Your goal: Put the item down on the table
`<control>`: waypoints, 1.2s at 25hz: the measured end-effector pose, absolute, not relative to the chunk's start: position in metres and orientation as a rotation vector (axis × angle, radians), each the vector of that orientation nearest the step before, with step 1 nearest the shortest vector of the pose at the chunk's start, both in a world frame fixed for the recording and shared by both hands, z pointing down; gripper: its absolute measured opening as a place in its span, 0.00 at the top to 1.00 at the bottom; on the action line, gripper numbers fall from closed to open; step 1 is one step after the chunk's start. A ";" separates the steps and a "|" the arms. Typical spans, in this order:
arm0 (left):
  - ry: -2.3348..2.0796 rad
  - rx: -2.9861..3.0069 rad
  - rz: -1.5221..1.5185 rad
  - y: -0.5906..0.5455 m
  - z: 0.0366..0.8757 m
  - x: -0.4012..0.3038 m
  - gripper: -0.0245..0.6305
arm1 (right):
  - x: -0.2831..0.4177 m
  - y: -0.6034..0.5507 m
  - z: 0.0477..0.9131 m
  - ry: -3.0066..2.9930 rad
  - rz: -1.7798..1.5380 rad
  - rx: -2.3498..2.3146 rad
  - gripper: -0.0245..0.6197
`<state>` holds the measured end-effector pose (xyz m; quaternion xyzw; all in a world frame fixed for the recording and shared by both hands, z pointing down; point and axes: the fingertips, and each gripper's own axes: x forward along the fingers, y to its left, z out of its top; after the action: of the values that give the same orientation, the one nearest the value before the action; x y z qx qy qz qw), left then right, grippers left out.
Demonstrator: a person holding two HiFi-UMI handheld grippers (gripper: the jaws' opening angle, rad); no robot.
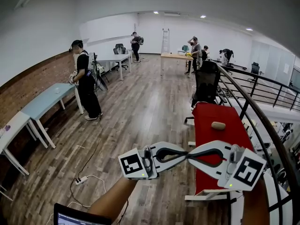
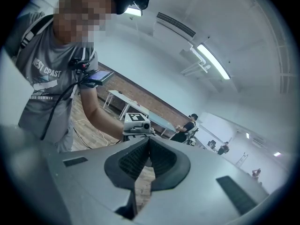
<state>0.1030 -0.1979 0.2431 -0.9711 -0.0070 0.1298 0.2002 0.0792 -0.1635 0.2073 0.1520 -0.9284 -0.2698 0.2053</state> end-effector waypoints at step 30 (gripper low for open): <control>0.021 -2.665 0.381 0.025 0.222 -0.110 0.96 | -0.114 0.063 0.196 -2.535 -0.811 0.430 0.95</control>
<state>-0.1100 0.0255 0.2217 -0.9650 0.0075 0.1379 0.2228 -0.1141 0.0633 0.1957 0.1557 -0.9170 -0.2934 0.2209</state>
